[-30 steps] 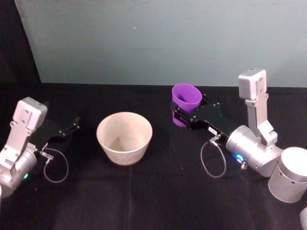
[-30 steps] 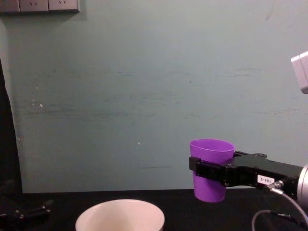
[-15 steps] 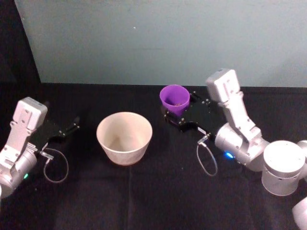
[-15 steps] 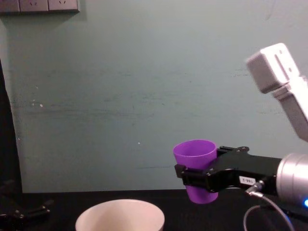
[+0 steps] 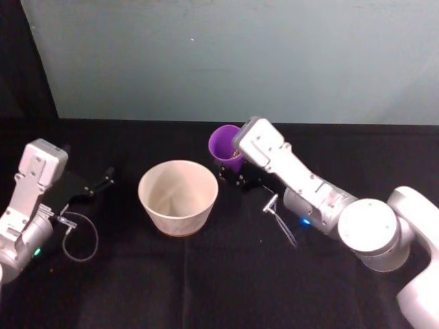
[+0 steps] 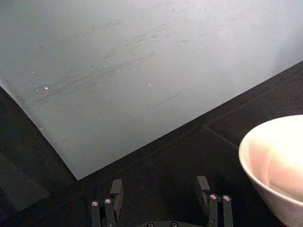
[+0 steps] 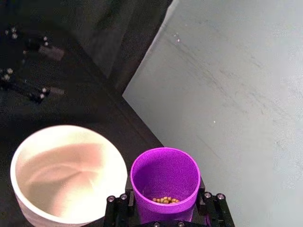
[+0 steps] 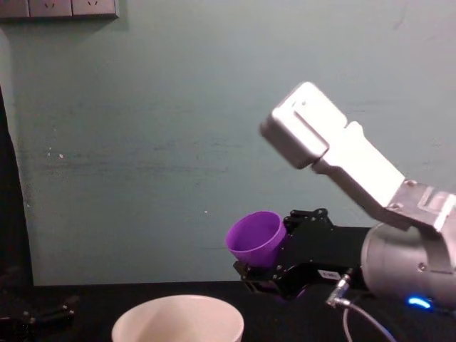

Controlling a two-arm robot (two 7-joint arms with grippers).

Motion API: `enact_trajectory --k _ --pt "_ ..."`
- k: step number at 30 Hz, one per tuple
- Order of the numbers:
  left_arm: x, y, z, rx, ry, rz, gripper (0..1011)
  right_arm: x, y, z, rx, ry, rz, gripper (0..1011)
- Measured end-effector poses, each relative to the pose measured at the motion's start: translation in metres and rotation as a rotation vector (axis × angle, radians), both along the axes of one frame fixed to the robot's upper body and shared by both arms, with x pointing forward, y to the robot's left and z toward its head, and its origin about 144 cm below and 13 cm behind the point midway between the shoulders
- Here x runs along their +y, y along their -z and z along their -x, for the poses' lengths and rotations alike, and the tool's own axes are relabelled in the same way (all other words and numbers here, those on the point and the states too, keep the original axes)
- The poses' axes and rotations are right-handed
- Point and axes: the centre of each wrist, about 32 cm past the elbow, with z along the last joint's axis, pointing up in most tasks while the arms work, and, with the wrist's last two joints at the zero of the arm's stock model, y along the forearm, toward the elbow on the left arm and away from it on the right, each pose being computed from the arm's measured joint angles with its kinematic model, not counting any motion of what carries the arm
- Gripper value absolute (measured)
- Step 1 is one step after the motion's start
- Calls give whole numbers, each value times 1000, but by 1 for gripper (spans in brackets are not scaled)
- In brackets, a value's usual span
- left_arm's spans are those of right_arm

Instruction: Pick up the cup and pour the mung beans from the cup into the bowl.

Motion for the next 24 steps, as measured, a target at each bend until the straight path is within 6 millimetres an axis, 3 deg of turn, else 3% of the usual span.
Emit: enact_trajectory --k 24 --pt "0 0 0 0 0 0 1011 44 -27 -10 -110 -67 434 723"
